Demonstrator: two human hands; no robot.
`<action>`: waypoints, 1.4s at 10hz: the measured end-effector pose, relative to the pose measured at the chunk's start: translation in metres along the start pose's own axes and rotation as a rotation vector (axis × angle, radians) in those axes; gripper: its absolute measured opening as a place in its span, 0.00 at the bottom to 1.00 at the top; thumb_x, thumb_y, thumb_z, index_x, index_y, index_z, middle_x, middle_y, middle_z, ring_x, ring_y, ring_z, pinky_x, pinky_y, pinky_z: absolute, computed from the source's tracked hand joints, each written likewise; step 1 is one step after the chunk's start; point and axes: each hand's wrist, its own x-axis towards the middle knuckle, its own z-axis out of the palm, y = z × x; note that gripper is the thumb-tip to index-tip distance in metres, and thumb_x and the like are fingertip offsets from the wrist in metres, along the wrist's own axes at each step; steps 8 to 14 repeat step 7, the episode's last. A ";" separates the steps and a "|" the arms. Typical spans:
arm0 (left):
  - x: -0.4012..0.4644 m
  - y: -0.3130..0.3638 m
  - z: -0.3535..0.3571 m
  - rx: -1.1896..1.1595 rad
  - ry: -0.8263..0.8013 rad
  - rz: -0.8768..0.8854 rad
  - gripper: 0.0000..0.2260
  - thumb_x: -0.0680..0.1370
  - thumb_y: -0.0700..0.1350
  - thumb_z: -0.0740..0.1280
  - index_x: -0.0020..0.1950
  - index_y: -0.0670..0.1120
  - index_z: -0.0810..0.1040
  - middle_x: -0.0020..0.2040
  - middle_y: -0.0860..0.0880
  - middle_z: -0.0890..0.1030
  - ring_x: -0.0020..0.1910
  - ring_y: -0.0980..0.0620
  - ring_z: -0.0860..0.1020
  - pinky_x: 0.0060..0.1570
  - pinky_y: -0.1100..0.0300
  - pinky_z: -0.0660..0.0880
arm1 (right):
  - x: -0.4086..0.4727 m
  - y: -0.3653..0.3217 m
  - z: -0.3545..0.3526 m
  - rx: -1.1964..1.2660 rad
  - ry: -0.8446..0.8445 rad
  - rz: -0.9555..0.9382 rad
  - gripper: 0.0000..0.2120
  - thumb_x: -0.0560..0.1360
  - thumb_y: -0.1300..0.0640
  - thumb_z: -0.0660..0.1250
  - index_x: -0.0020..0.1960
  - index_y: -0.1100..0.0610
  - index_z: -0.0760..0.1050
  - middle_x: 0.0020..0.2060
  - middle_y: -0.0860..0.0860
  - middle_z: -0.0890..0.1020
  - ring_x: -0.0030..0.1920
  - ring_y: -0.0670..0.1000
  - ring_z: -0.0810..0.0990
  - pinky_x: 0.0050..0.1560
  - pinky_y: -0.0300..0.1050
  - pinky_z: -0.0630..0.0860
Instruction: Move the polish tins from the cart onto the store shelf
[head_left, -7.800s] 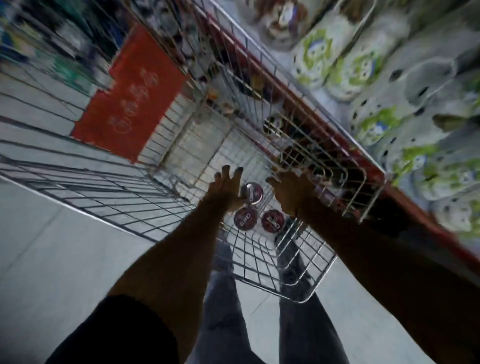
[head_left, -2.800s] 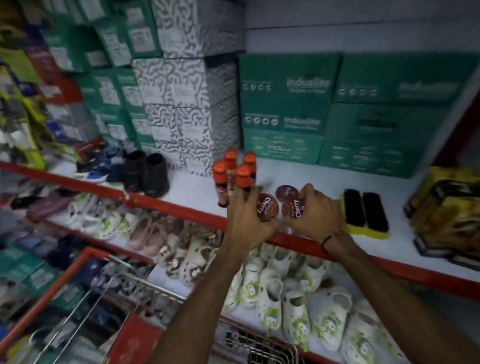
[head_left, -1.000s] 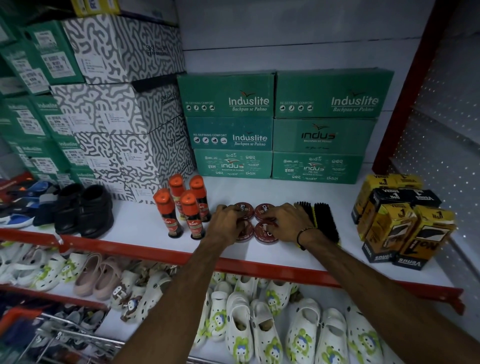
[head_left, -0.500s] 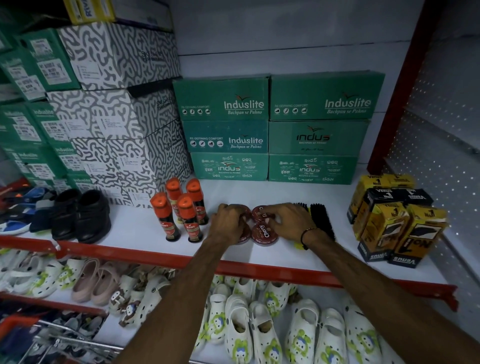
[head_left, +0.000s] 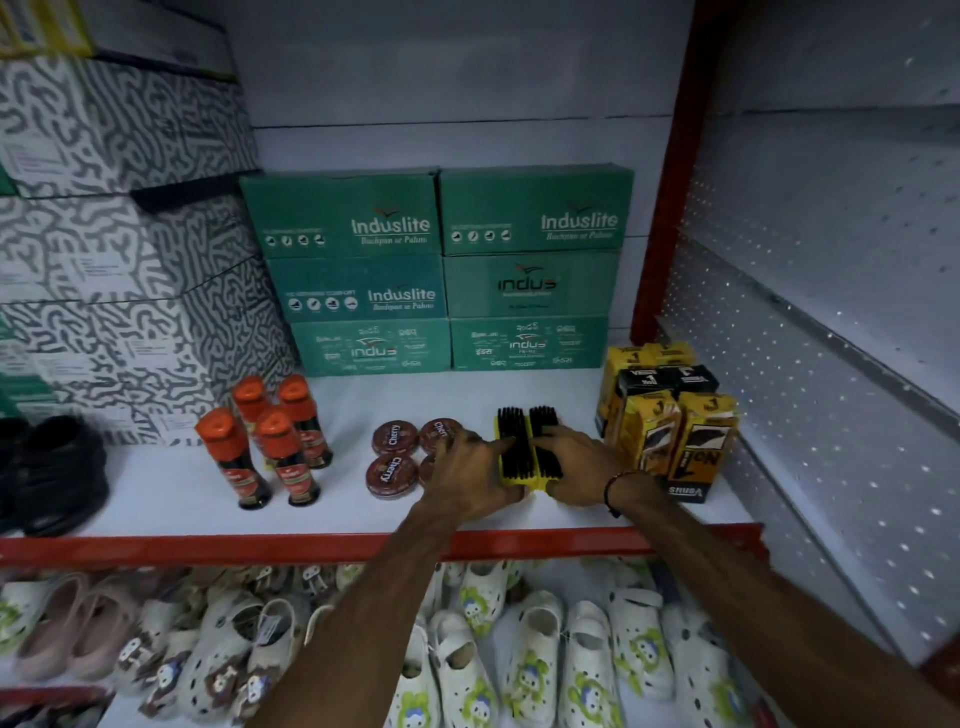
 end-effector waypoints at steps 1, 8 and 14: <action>0.001 0.004 -0.002 -0.002 -0.004 -0.022 0.31 0.72 0.58 0.70 0.75 0.55 0.70 0.59 0.42 0.83 0.66 0.40 0.74 0.65 0.46 0.66 | -0.001 0.006 0.004 -0.013 0.020 -0.003 0.32 0.70 0.60 0.69 0.74 0.51 0.67 0.75 0.53 0.67 0.71 0.60 0.71 0.65 0.58 0.75; -0.001 0.002 -0.004 -0.036 -0.005 -0.012 0.36 0.74 0.57 0.70 0.80 0.53 0.62 0.72 0.43 0.76 0.73 0.40 0.67 0.71 0.43 0.62 | -0.004 0.005 -0.001 0.015 0.077 -0.039 0.37 0.72 0.56 0.70 0.78 0.51 0.59 0.76 0.53 0.66 0.73 0.58 0.70 0.68 0.55 0.73; -0.001 0.002 -0.004 -0.036 -0.005 -0.012 0.36 0.74 0.57 0.70 0.80 0.53 0.62 0.72 0.43 0.76 0.73 0.40 0.67 0.71 0.43 0.62 | -0.004 0.005 -0.001 0.015 0.077 -0.039 0.37 0.72 0.56 0.70 0.78 0.51 0.59 0.76 0.53 0.66 0.73 0.58 0.70 0.68 0.55 0.73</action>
